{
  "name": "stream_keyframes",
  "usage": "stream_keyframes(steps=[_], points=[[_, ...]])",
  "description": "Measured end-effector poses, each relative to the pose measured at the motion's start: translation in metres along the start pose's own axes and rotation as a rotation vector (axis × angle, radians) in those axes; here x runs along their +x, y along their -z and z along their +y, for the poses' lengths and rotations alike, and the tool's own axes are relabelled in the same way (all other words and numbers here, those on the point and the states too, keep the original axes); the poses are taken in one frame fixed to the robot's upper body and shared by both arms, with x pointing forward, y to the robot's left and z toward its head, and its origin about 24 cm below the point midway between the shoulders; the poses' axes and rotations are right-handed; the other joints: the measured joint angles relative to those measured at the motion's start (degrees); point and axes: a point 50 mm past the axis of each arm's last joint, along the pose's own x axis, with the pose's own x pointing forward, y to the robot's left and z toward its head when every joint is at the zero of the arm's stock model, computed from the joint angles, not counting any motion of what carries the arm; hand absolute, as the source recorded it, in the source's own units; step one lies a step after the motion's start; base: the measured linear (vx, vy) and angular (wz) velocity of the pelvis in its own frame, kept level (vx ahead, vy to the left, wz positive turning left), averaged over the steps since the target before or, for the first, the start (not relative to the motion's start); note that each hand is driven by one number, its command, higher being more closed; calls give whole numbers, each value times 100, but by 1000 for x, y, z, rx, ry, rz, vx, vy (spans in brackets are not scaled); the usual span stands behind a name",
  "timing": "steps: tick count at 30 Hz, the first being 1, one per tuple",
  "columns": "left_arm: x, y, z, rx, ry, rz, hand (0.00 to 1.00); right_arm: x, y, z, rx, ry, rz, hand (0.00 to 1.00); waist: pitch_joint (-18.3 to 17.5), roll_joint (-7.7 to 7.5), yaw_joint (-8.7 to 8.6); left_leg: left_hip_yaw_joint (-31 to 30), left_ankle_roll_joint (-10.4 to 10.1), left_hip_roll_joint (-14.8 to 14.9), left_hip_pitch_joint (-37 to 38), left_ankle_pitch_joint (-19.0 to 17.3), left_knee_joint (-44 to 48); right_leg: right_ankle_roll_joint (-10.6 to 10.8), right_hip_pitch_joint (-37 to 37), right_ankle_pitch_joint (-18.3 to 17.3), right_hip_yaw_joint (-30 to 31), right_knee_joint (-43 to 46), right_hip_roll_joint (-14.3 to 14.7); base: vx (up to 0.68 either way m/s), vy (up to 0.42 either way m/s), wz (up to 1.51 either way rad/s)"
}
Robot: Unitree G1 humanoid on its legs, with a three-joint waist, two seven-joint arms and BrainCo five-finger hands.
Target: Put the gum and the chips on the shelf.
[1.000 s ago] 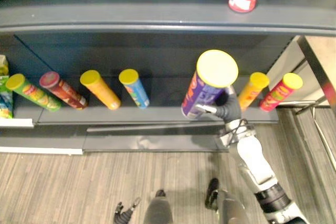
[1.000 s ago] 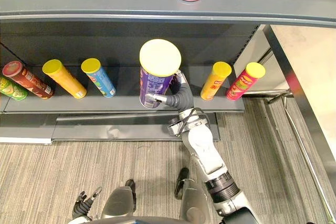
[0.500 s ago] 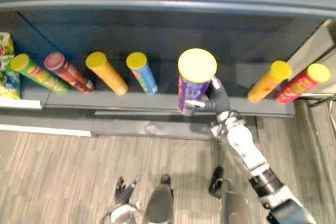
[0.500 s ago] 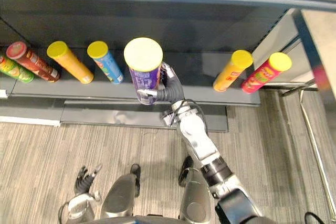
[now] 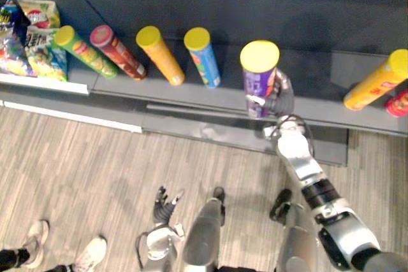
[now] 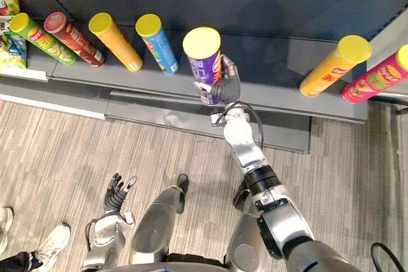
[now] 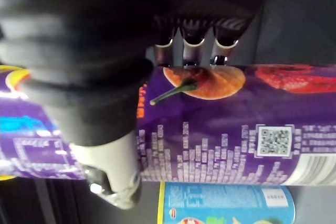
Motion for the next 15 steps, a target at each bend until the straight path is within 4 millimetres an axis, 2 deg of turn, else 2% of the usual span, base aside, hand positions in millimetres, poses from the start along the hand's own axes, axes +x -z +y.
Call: stream_keyframes(steps=[2, 6, 15], points=[[-1, -1, -4, -11, 8, -3, 0, 6, -3, -6, -6, 43, -9, 100, 9, 5, 23, -8, 0, -20, -102, 0, 62, -20, -102, -14, 2, 106, -49, -4, 11, 6], [-2, 0, -12, -40, 27, 10, 0, 22, -15, -17, -24, 123, -65, 100, 68, 110, 39, -9, 11, -43, -310, -13, 225, -32, -285, -31, 13, 242, -105, -24, 18, 4], [-4, -3, -19, -71, 37, 7, 0, 27, -23, -28, -52, 221, -114, 100, 99, 180, 102, 20, 19, -24, -690, -21, 436, -101, -688, -105, 35, 499, -178, -10, 2, 2]])
